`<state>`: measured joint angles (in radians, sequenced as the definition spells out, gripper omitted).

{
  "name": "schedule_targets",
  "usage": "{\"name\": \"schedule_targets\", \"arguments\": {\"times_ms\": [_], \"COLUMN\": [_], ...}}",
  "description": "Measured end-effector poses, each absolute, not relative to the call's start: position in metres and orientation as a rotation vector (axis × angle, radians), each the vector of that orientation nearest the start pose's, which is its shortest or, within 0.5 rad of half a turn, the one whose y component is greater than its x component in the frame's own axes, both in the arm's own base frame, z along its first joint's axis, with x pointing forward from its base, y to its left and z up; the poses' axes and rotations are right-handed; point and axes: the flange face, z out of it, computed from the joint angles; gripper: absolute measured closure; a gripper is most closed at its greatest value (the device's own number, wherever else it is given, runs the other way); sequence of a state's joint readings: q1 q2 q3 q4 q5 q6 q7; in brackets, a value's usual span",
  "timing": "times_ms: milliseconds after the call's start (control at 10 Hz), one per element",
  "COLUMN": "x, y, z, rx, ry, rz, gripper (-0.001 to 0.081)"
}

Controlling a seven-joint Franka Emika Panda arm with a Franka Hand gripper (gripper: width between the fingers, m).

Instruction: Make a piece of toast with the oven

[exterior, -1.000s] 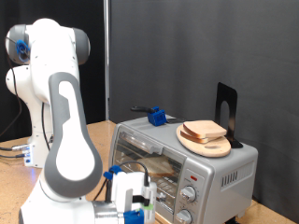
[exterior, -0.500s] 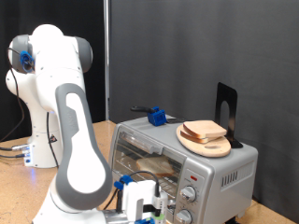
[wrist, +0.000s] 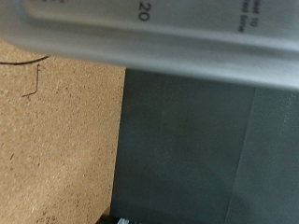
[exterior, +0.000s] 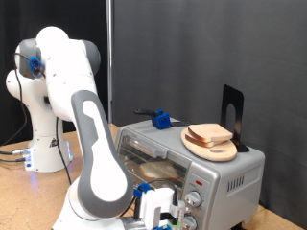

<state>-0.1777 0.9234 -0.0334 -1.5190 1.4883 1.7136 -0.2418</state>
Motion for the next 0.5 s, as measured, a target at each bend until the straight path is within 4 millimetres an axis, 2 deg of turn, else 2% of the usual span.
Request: {"name": "schedule_targets", "arguments": {"times_ms": [200, 500], "x": [0.6764, 0.6756], "y": [-0.0383, -0.0374], "z": [0.1328, 0.1345], "rx": [-1.603, -1.595], "ry": [0.706, 0.695], "rz": [0.297, 0.306], "gripper": [0.0003, 0.0003]}}
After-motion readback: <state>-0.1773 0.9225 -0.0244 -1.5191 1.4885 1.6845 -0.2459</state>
